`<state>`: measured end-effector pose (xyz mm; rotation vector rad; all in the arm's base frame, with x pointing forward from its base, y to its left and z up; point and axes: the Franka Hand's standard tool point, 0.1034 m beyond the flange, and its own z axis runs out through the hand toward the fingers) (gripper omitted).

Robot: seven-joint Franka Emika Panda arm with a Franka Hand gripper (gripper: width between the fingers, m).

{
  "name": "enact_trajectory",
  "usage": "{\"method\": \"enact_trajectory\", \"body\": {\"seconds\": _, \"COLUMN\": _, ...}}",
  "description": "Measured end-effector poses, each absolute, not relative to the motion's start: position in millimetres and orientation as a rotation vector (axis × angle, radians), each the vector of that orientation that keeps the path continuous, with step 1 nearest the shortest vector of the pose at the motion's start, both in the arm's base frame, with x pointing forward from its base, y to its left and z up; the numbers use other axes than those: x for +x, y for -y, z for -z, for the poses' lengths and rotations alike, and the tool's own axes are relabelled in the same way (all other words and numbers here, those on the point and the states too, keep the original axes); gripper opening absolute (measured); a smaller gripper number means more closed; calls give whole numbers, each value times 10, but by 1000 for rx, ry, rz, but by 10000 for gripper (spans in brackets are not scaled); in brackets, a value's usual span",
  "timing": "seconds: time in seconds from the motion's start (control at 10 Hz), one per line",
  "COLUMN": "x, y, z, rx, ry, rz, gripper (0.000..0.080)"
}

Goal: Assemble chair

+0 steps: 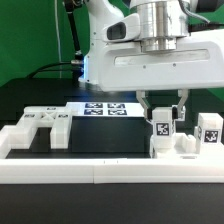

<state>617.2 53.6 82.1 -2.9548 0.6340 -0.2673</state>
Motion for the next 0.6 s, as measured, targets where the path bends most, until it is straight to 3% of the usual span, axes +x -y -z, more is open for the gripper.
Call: {"method": "enact_trajectory", "body": {"seconds": 0.6, "x": 6190, "y": -536, "z": -815, "rx": -2590, "ry": -1470, "rz": 215, "gripper": 291}}
